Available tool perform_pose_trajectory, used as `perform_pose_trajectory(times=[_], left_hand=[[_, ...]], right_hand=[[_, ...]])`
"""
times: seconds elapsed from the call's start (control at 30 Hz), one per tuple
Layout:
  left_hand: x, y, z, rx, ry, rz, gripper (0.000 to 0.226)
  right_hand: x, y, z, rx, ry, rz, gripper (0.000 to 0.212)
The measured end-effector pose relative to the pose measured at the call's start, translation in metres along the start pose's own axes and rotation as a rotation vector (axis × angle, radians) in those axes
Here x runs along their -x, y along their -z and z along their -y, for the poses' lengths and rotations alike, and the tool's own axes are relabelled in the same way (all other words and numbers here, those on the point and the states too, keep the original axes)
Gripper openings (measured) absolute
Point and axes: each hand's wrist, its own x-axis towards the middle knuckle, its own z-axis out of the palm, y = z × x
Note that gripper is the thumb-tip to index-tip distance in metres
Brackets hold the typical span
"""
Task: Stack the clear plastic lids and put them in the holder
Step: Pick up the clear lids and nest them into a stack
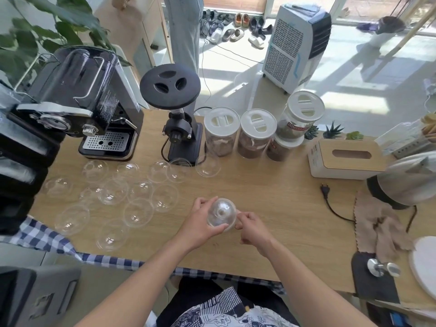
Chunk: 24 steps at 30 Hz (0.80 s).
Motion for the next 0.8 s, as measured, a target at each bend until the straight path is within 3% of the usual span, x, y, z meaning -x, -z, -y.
perform_pose_trajectory(times=[0.13, 0.4, 0.8], left_hand=[[-0.004, -0.004, 0.000, -0.023, 0.012, 0.007, 0.101], [-0.001, -0.012, 0.006, -0.003, 0.019, 0.028, 0.119], [-0.002, -0.027, 0.024, 0.052, 0.058, 0.010, 0.125]], right_hand=[[0.003, 0.001, 0.001, 0.015, 0.001, -0.016, 0.046], [0.008, -0.001, 0.004, 0.082, 0.071, -0.012, 0.066], [0.001, -0.005, -0.006, 0.083, 0.084, 0.030, 0.050]])
